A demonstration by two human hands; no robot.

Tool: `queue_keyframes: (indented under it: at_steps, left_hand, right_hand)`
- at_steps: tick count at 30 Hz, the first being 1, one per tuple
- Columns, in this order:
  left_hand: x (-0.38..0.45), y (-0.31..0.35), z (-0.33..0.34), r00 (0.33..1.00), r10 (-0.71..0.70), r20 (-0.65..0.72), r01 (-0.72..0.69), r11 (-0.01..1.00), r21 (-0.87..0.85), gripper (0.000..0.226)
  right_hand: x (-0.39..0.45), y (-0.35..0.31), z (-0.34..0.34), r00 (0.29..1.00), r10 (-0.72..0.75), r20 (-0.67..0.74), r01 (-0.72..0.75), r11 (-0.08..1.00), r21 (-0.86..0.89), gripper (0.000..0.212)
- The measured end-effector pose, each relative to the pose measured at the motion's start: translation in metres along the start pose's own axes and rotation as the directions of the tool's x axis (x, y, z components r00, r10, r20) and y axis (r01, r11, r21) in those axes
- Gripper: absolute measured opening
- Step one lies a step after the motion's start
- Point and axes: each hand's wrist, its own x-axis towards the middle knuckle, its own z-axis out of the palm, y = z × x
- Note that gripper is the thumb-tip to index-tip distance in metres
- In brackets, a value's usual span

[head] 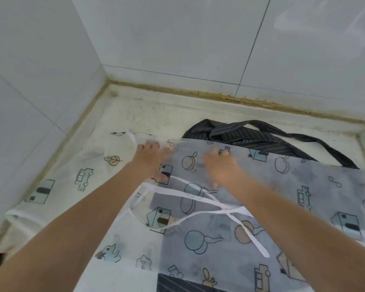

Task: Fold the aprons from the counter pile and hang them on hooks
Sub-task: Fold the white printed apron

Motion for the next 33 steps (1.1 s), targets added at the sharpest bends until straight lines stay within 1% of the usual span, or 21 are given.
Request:
queue_keyframes:
  at_steps: [1, 2, 3, 5, 9, 13, 16, 19, 21, 23, 25, 28, 30, 31, 33]
  left_hand:
    - [0.001, 0.001, 0.002, 0.999, 0.040, -0.028, -0.040, 0.999, -0.004, 0.101]
    - [0.002, 0.002, 0.002, 0.997, 0.077, -0.030, -0.077, 0.997, -0.004, 0.105]
    - [0.003, 0.005, 0.002, 0.995, 0.102, -0.003, -0.102, 0.995, 0.005, 0.108]
    - [0.005, 0.000, 0.006, 0.989, 0.136, 0.062, -0.136, 0.991, -0.004, 0.112]
    - [0.014, -0.011, 0.012, 0.974, 0.191, 0.126, -0.177, 0.977, -0.116, 0.115]
    - [0.018, -0.021, 0.018, 0.962, 0.213, 0.171, -0.173, 0.959, -0.224, 0.115]
    - [0.020, -0.036, 0.028, 0.974, 0.158, 0.164, -0.111, 0.958, -0.263, 0.117]
    - [0.019, -0.054, 0.035, 0.981, 0.079, 0.179, -0.025, 0.958, -0.285, 0.117]
    - [0.017, -0.064, 0.038, 0.983, 0.010, 0.181, 0.040, 0.961, -0.273, 0.114]
    - [0.015, -0.070, 0.040, 0.987, -0.032, 0.158, 0.074, 0.962, -0.263, 0.111]
    - [0.014, -0.069, 0.041, 0.986, -0.070, 0.152, 0.113, 0.949, -0.295, 0.110]
    - [0.014, -0.063, 0.042, 0.975, -0.168, 0.146, 0.208, 0.923, -0.324, 0.109]
    - [0.014, -0.066, 0.045, 0.963, -0.235, 0.129, 0.267, 0.880, -0.393, 0.101]
    - [0.014, -0.072, 0.046, 0.962, -0.250, 0.109, 0.272, 0.862, -0.428, 0.095]
    - [0.009, -0.090, 0.052, 0.952, -0.301, 0.047, 0.291, 0.850, -0.440, 0.082]
  right_hand:
    - [0.003, -0.020, -0.002, 0.994, -0.092, -0.054, 0.094, 0.995, 0.032, 0.090]
    - [0.007, -0.036, -0.001, 0.986, -0.154, -0.063, 0.156, 0.987, 0.034, 0.101]
    - [0.011, -0.045, 0.004, 0.985, -0.171, -0.032, 0.172, 0.985, 0.014, 0.112]
    - [0.020, -0.054, 0.007, 0.992, -0.126, 0.002, 0.126, 0.991, -0.039, 0.127]
    - [0.029, -0.052, 0.006, 0.993, -0.115, 0.020, 0.116, 0.993, -0.030, 0.135]
    - [0.033, -0.054, 0.007, 0.993, -0.115, 0.032, 0.117, 0.992, -0.053, 0.139]
    - [0.036, -0.054, 0.008, 0.994, -0.101, 0.037, 0.102, 0.994, -0.032, 0.138]
    - [0.038, -0.058, 0.008, 0.995, -0.092, 0.039, 0.094, 0.994, -0.055, 0.139]
    - [0.038, -0.059, 0.008, 0.996, -0.079, 0.051, 0.083, 0.994, -0.074, 0.139]
    - [0.039, -0.060, 0.007, 0.996, -0.075, 0.054, 0.079, 0.993, -0.082, 0.138]
    - [0.039, -0.060, 0.007, 0.996, -0.070, 0.060, 0.075, 0.994, -0.084, 0.138]
    - [0.041, -0.061, 0.008, 0.996, -0.072, 0.052, 0.076, 0.992, -0.097, 0.139]
    - [0.041, -0.061, 0.010, 0.996, -0.077, 0.035, 0.080, 0.991, -0.111, 0.139]
    - [0.042, -0.061, 0.010, 0.996, -0.080, 0.032, 0.083, 0.988, -0.127, 0.138]
    - [0.041, -0.061, 0.009, 0.995, -0.086, 0.039, 0.092, 0.979, -0.180, 0.138]
